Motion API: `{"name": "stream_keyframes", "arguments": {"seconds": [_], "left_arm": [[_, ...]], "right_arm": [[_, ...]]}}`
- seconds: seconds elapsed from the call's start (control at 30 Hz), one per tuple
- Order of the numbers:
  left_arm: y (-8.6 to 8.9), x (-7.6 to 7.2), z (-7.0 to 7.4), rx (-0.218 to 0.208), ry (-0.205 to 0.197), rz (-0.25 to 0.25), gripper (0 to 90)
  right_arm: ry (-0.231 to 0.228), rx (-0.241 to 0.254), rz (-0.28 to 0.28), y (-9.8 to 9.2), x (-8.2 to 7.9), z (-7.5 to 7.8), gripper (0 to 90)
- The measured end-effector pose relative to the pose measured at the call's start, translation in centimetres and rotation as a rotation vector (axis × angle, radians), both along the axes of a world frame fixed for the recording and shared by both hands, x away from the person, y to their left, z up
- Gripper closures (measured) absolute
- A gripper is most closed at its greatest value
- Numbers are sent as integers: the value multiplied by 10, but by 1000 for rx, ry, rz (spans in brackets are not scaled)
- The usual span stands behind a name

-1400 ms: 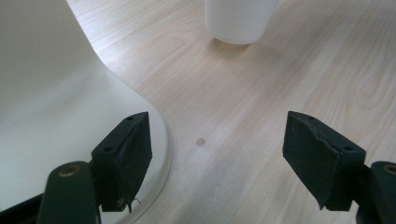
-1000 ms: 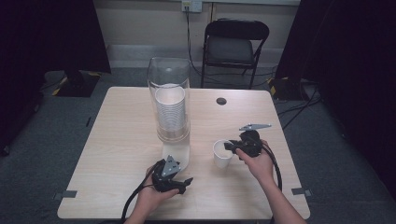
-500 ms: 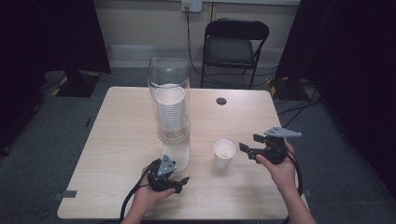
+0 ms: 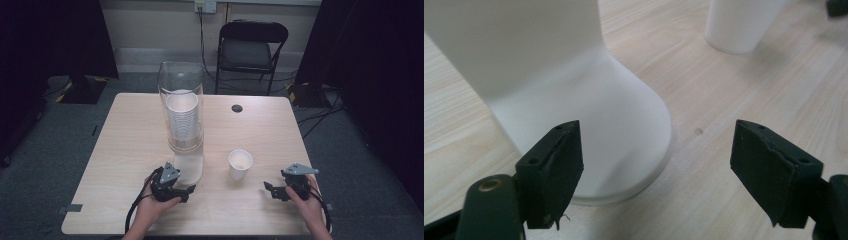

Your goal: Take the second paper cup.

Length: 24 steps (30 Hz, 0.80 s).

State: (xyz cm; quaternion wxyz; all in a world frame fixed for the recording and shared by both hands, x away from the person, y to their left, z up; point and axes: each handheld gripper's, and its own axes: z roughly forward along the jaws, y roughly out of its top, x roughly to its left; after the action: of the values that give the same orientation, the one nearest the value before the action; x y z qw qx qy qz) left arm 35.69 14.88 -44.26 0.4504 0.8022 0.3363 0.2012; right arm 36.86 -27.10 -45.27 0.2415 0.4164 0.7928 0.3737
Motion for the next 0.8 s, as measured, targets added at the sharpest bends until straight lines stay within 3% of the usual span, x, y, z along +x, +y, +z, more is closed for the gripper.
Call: {"name": "stream_keyframes", "arguments": {"seconds": [0.03, 0.07, 0.13, 0.3, 0.4, 0.47, 0.57, 0.8], "left_arm": [[2, 2, 1, 8, -7, -1, 210], [3, 2, 1, -11, 9, 13, 209], [7, 5, 3, 7, -2, 24, 208], [14, 11, 9, -29, -15, 64, 203], [17, 16, 15, -49, -33, 91, 207], [19, 19, 20, -40, -55, 97, 207], [21, 20, 27, -81, -77, 125, 208], [22, 24, 42, -122, -136, 155, 206]], "right_arm": [[11, -28, 6, 1, 1, -4, 150], [12, -38, 8, 2, 1, -7, 143], [6, -19, 7, 2, 2, -8, 142], [9, -19, 8, 2, 2, -9, 135], [15, -18, 2, 2, 2, -9, 127], [15, -19, 2, 2, 2, -9, 127], [15, -18, -3, 2, 2, -9, 124], [16, -19, -7, 2, 2, -9, 118]]}}
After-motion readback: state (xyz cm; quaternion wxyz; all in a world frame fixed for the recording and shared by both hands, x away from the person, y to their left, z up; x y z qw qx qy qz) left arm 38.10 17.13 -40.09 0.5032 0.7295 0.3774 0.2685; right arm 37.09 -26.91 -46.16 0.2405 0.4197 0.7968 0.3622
